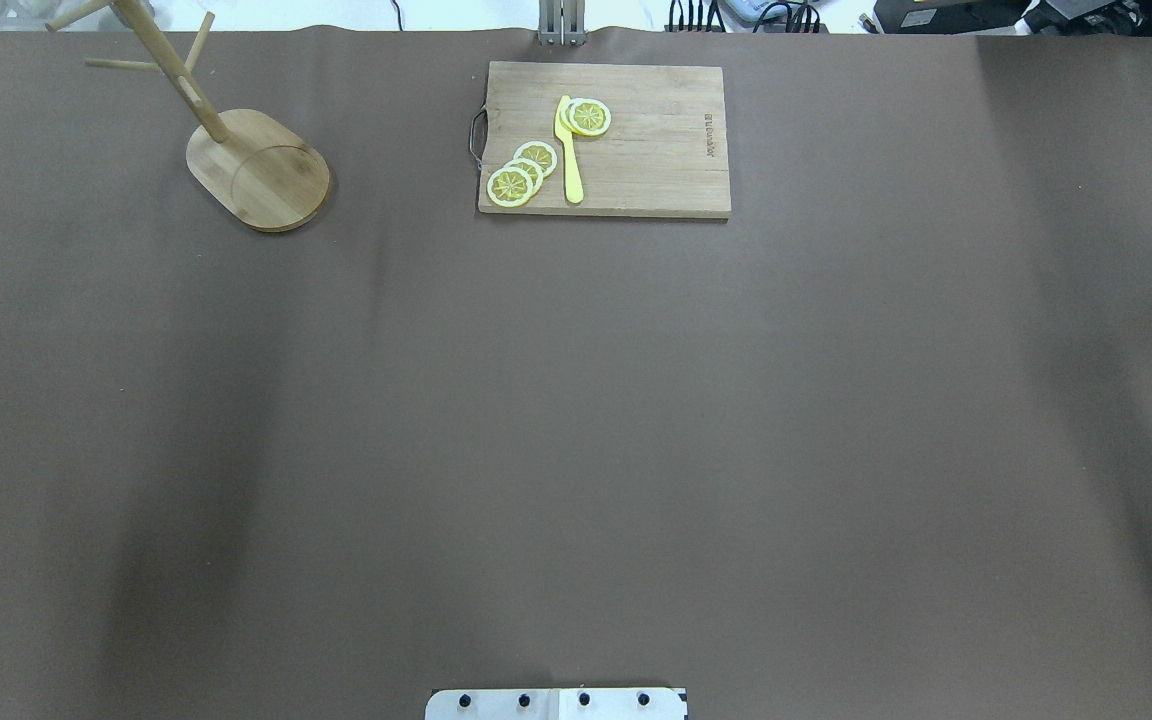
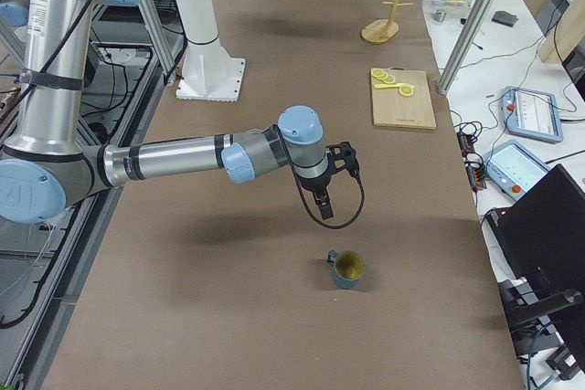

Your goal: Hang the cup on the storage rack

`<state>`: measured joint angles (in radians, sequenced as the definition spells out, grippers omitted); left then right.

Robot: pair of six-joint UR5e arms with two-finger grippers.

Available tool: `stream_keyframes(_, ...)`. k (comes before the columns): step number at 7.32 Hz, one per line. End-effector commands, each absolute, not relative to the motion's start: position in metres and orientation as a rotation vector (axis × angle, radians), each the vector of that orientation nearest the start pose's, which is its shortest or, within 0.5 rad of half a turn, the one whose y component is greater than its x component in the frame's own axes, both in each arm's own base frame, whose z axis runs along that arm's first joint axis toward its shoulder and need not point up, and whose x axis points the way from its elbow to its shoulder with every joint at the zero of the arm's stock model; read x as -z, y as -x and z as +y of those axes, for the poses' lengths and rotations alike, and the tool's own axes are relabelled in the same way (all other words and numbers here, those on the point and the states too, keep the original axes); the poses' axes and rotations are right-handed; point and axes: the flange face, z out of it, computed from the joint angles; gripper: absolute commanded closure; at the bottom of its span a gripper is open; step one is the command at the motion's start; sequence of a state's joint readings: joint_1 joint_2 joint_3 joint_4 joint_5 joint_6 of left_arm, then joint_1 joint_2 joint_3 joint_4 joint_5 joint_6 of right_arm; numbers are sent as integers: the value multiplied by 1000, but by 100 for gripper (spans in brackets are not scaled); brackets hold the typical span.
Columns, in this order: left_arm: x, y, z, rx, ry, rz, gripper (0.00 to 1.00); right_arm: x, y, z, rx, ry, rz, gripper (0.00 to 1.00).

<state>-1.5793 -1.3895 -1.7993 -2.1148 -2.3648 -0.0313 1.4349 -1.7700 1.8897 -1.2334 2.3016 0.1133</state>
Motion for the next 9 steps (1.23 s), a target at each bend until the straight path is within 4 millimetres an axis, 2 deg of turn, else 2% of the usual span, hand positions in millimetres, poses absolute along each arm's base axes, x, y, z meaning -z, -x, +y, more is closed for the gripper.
stream_keyframes(1,-582,64,-434,-225,-589,772,0,-600,13,-434,158,-424,-818,1)
stream_keyframes(3,-582,64,-432,-226,-595,772,0,-651,21,-422,172,-536,-863,1)
stream_keyframes(5,-582,63,-432,-228,-594,774,0,-702,19,-393,189,-655,-910,1)
stream_keyframes(6,-582,63,-432,-229,-594,777,0,-702,21,-383,181,-685,-936,2)
stream_keyframes(7,-582,62,-432,-229,-592,779,0,-710,21,-370,195,-714,-933,5)
stream_keyframes(8,-582,61,-432,-231,-592,780,0,-718,23,-366,194,-739,-912,6)
stream_keyframes(9,-582,61,-432,-229,-591,780,0,-720,38,-372,196,-749,-875,4)
